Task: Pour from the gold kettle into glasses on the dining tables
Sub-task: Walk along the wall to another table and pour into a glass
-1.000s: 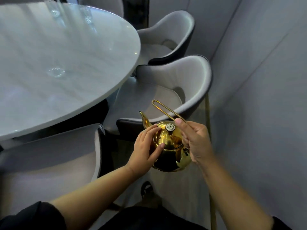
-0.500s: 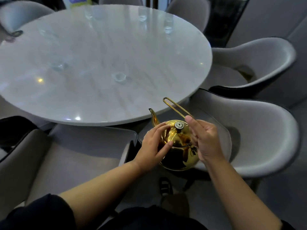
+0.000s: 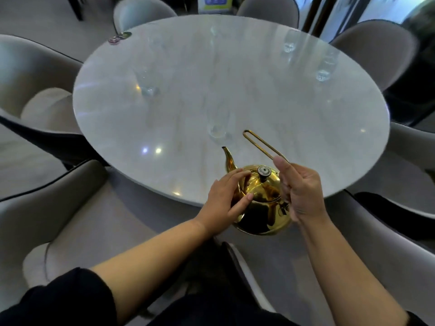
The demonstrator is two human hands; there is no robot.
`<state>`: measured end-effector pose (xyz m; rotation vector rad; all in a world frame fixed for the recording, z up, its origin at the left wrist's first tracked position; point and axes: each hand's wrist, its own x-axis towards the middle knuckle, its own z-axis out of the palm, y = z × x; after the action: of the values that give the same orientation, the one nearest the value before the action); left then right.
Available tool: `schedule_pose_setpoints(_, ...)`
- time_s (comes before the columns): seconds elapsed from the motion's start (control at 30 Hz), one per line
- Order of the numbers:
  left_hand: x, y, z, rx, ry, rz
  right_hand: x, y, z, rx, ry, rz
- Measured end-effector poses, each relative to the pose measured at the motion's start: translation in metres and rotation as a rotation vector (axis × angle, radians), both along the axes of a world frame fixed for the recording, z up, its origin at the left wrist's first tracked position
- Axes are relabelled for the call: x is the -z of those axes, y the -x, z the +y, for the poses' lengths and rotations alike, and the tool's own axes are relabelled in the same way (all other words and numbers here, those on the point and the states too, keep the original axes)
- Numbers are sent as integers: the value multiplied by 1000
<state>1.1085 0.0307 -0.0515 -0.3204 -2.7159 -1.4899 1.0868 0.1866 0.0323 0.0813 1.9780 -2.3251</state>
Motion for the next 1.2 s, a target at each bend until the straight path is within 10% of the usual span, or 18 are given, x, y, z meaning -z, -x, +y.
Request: schedule_pose_setpoints(1.2, -20, 171, -48, 162, -125, -288, -37, 202, -56, -144, -663, 48)
